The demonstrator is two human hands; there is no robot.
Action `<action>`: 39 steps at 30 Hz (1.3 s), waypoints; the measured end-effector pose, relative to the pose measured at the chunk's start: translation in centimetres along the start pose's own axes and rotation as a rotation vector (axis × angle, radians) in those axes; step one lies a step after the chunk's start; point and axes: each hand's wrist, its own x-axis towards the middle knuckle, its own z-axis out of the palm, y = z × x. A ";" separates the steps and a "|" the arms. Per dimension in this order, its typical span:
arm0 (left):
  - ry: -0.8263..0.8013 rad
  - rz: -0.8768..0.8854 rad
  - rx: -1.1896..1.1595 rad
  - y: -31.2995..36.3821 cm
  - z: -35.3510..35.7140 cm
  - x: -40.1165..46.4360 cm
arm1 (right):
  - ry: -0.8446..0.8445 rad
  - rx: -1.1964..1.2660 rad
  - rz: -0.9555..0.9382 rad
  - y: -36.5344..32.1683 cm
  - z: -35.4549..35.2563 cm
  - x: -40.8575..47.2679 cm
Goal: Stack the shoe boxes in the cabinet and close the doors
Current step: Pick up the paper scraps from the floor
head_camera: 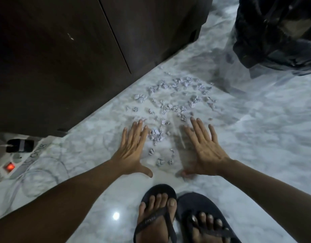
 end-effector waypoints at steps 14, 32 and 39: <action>0.211 -0.166 -0.206 2.5 1.8 3.5 | 0.043 0.068 0.128 -0.1 1.7 2.3; 0.458 -0.344 -0.282 0.1 0.5 9.2 | 0.167 0.041 0.070 -1.1 1.9 5.9; 0.493 -0.383 -0.339 -0.9 0.0 10.2 | 0.250 0.040 0.267 3.3 -0.6 9.8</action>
